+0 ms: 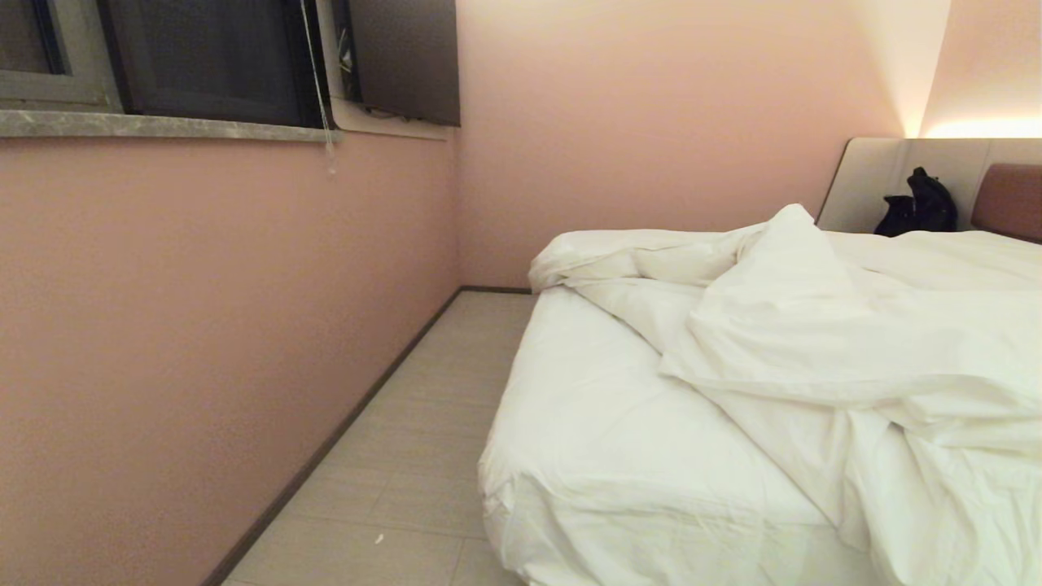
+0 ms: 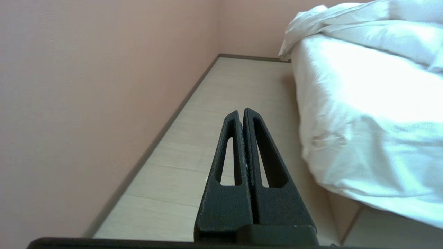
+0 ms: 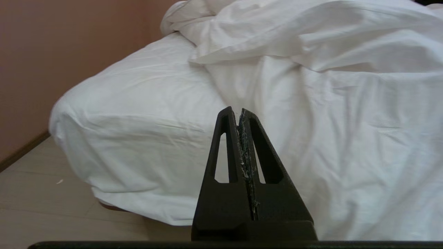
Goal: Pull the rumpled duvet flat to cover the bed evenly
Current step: Hold the folded corner of the quilt
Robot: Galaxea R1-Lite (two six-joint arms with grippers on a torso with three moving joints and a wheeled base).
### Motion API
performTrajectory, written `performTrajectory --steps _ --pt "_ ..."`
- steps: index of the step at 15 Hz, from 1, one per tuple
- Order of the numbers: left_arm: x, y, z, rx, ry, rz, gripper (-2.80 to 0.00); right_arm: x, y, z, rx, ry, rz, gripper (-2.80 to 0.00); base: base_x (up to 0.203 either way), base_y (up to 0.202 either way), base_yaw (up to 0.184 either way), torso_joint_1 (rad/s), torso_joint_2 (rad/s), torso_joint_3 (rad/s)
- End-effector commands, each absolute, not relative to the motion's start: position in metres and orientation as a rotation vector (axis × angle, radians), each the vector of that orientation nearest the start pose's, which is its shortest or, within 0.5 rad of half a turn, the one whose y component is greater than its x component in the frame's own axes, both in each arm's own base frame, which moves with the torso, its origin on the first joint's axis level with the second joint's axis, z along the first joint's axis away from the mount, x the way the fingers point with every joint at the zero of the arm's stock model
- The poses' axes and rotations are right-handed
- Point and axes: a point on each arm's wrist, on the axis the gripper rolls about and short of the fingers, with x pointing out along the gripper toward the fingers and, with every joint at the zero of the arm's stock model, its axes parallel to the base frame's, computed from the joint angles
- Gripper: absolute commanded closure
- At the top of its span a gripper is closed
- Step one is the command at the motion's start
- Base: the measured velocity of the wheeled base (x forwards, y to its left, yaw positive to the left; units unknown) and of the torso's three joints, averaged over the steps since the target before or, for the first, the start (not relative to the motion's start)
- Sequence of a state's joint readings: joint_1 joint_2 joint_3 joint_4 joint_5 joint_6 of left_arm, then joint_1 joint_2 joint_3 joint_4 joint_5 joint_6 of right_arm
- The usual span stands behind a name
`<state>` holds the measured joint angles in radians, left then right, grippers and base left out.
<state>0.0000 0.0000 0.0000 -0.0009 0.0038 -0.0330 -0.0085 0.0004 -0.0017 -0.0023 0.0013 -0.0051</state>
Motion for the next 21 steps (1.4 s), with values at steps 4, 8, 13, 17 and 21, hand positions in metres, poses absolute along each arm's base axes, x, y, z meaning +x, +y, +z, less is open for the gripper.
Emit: performTrajectory --steps 4,8,13,17,21 --pt "-0.0228 0.0001 0.0756 -0.034 -0.002 0.005 0.00 -0.0229 0.0002 0.0762 -0.006 -0.005 -0.007 0.00 0.000 -0.195 -0.001 0.004 0.00 0.004" --pt "-0.0228 0.0001 0.0756 -0.034 -0.002 0.005 0.00 -0.0229 0.0002 0.0762 -0.005 -0.005 -0.008 0.00 0.000 -0.194 -0.001 0.003 0.00 0.004" --pt "-0.0228 0.0001 0.0756 -0.035 -0.002 0.005 0.00 -0.0229 0.0002 0.0762 -0.006 -0.005 -0.007 0.00 0.000 -0.194 0.001 0.002 0.00 0.005" --pt "-0.0228 0.0001 0.0756 -0.035 -0.002 0.005 0.00 -0.0229 0.0002 0.0762 -0.005 -0.005 -0.008 0.00 0.000 -0.194 0.000 0.000 0.00 0.004" --pt "-0.0228 0.0001 0.0756 -0.035 -0.002 0.005 0.00 -0.0229 0.0002 0.0762 -0.005 -0.005 -0.006 0.00 0.000 -0.192 -0.001 0.000 0.00 0.001"
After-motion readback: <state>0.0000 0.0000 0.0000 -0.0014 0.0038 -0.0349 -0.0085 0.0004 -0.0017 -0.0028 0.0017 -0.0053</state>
